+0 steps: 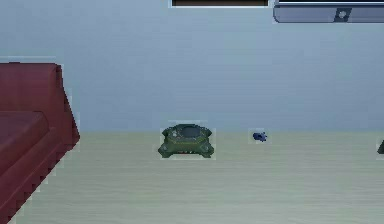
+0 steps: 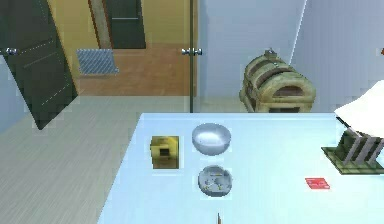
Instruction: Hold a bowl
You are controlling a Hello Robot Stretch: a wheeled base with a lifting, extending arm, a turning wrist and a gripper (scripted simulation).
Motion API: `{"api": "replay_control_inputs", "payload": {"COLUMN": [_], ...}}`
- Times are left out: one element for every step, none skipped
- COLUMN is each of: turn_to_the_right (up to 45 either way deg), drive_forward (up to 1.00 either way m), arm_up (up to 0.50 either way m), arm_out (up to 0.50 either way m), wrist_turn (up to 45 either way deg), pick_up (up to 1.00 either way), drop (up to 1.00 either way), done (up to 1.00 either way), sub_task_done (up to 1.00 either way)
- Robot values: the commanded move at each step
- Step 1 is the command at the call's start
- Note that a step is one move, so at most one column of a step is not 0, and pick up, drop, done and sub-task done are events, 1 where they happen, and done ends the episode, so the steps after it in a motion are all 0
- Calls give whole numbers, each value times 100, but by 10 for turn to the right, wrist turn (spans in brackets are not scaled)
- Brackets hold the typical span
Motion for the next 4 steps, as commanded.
{"api": "replay_control_inputs", "payload": {"turn_to_the_right": [0,0,0,0], "drive_forward": [0,0,0,0], "arm_up": [50,38,0,0], "arm_out": [0,0,44,0], "wrist_turn": [0,0,0,450], "pick_up": [0,0,0,0], "drop": [0,0,0,0], "done": [0,0,0,0], "sub_task_done": [0,0,0,0]}}
